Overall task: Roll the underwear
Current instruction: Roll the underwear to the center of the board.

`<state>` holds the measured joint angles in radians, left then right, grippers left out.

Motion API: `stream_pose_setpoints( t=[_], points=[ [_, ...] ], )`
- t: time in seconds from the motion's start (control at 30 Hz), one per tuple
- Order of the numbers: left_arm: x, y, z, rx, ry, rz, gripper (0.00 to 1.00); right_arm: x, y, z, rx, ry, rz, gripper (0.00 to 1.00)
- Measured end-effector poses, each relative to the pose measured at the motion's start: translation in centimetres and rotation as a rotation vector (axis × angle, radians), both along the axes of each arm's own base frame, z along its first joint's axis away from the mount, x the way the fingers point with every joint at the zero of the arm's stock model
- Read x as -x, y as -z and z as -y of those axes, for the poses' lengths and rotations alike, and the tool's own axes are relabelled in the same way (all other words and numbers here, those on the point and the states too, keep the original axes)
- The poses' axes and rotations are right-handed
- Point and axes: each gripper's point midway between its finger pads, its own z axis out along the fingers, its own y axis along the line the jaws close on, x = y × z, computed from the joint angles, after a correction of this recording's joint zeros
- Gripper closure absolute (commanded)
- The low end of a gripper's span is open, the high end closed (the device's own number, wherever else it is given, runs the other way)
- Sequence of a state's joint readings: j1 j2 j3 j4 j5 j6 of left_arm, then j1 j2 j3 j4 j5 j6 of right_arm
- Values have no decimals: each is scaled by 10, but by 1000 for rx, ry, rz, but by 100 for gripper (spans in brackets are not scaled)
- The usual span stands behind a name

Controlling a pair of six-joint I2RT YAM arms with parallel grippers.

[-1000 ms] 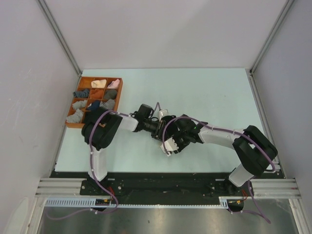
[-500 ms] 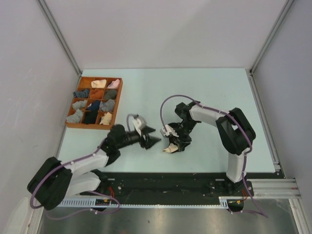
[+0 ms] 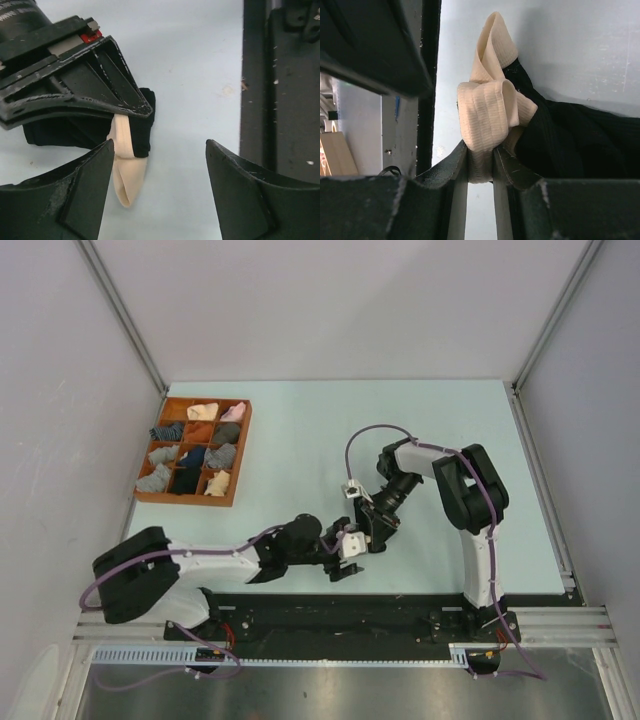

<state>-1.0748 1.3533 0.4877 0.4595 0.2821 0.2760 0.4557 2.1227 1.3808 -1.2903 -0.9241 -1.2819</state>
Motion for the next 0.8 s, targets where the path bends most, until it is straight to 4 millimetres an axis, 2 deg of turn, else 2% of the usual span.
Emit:
stream_pose_setpoints(
  t=[0.07, 0.17, 0.27, 0.3, 0.4, 0.47, 0.6, 0.8],
  points=[
    [-7, 9, 8, -50, -3, 25, 25, 0, 0, 0, 7, 9, -9, 73],
    [-17, 26, 14, -128, -21, 41, 33, 0, -1, 1, 15, 20, -18, 73],
    [-27, 45, 15, -209, -44, 46, 56, -1, -1, 2, 18, 26, -21, 71],
    [-30, 50, 15, -234, -49, 47, 73, -1, -1, 2, 19, 28, -22, 69],
    [-41, 58, 21, -289, -66, 55, 99, -1, -1, 3, 24, 30, -23, 62],
    [-45, 59, 23, -312, -71, 38, 100, -2, 0, 6, 34, 38, -26, 55],
    [-49, 60, 22, -309, -65, -28, 100, -11, -5, 11, 38, 74, -3, 49],
    [-56, 60, 20, -261, -21, -264, 100, -55, -39, 37, 7, 212, 188, 49]
  ],
)
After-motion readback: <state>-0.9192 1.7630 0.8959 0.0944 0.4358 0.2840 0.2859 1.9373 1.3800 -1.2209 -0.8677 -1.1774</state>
